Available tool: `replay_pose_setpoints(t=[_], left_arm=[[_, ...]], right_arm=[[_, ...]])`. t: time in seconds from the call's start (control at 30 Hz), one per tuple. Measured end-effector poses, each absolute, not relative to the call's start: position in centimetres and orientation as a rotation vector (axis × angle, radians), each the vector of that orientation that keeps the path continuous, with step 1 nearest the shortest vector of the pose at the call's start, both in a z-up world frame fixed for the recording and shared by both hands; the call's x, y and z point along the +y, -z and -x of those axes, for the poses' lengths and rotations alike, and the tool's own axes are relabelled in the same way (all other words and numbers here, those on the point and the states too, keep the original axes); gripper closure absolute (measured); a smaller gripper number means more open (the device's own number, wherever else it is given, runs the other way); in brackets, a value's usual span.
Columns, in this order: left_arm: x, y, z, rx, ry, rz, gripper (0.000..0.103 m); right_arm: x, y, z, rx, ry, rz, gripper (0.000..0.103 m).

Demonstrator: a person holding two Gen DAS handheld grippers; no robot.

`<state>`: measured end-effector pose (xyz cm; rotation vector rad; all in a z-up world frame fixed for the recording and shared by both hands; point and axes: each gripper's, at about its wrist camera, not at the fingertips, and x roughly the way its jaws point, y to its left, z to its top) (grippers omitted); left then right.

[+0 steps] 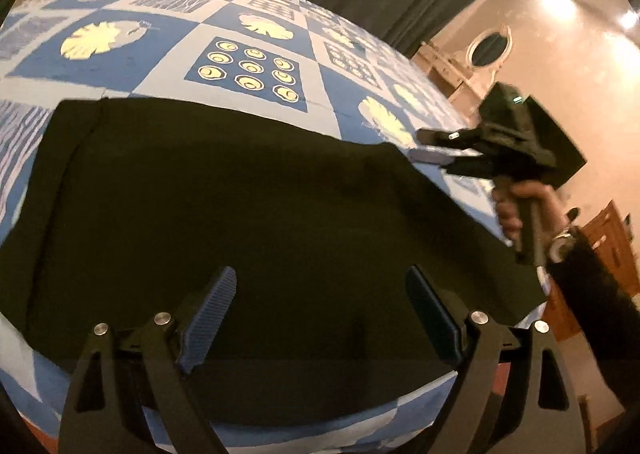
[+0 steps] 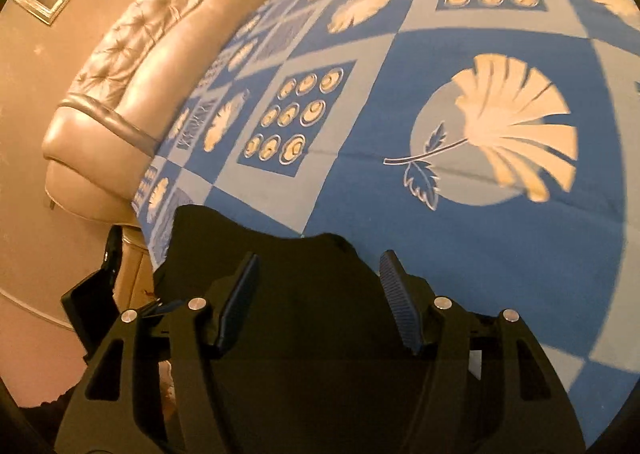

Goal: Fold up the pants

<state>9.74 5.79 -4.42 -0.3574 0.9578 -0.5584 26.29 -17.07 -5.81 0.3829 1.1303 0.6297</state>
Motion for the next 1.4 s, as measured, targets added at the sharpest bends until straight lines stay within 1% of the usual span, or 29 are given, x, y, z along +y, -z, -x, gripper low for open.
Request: replay_pose_setpoints(t=[0.03, 0.07, 0.1, 0.13, 0.2, 0.27, 0.37, 0.43, 0.47, 0.53, 0.57, 0.6, 0.73, 0.8, 0.93, 1.07, 1.23, 1.4], left_arm=[[6.0, 4.5, -9.8, 0.954, 0.567, 0.379, 0.016], [6.1, 4.5, -9.9, 0.952, 0.573, 0.392, 0.016], [6.3, 4.5, -9.7, 0.951, 0.580, 0.399, 0.016], [6.4, 4.5, -9.8, 0.949, 0.589, 0.402, 0.016], [6.5, 4.5, -9.6, 0.945, 0.606, 0.402, 0.016], [6.6, 4.4, -9.3, 0.939, 0.625, 0.394, 0.016], [6.7, 4.5, -9.1, 0.928, 0.647, 0.379, 0.016], [6.8, 4.5, -8.9, 0.923, 0.654, 0.376, 0.016], [6.8, 4.5, -8.9, 0.923, 0.656, 0.375, 0.016], [6.8, 4.5, -9.0, 0.927, 0.659, 0.373, 0.016], [6.8, 4.5, -9.0, 0.930, 0.661, 0.370, 0.016], [6.8, 4.5, -9.0, 0.932, 0.664, 0.364, 0.016], [6.8, 4.6, -9.1, 0.932, 0.664, 0.361, 0.016], [6.8, 4.6, -9.2, 0.938, 0.659, 0.361, 0.016], [6.6, 4.5, -9.4, 0.964, 0.648, 0.345, 0.016], [6.5, 4.5, -9.1, 0.990, 0.640, 0.300, 0.016], [6.3, 4.5, -8.7, 1.001, 0.625, 0.232, 0.016], [6.2, 4.6, -9.0, 1.024, 0.612, 0.225, 0.016]], right_arm=[[-16.8, 6.3, -26.6, 1.144, -0.631, -0.376, 0.042], [-16.5, 6.6, -26.7, 1.158, -0.632, -0.368, 0.051], [-16.0, 7.1, -27.0, 1.180, -0.641, -0.351, 0.067], [-15.5, 7.3, -27.1, 1.186, -0.628, -0.319, 0.073], [-15.3, 7.3, -27.1, 1.177, -0.625, -0.280, 0.090], [-15.2, 7.1, -27.3, 1.155, -0.608, -0.271, 0.095], [-14.5, 7.6, -27.5, 1.162, -0.580, -0.227, 0.096], [-14.6, 8.1, -27.6, 1.166, -0.578, -0.253, 0.095], [-15.2, 8.1, -27.5, 1.164, -0.579, -0.295, 0.089], [-16.8, 7.6, -26.9, 1.134, -0.566, -0.405, 0.065], [-17.7, 6.9, -26.2, 1.098, -0.550, -0.437, 0.040], [-18.8, 6.2, -25.2, 1.052, -0.544, -0.478, 0.035], [-22.7, 6.3, -20.4, 1.013, -0.588, -0.657, 0.035], [-23.6, 7.5, -17.3, 1.040, -0.629, -0.710, 0.035], [-24.7, 9.3, -11.7, 1.099, -0.630, -0.696, 0.035], [-27.9, 8.7, -7.3, 1.091, -0.578, -0.637, 0.035], [-35.8, 8.3, -2.6, 1.065, -0.449, -0.707, 0.035], [-43.0, 7.5, 1.9, 0.986, -0.291, -0.774, 0.035]])
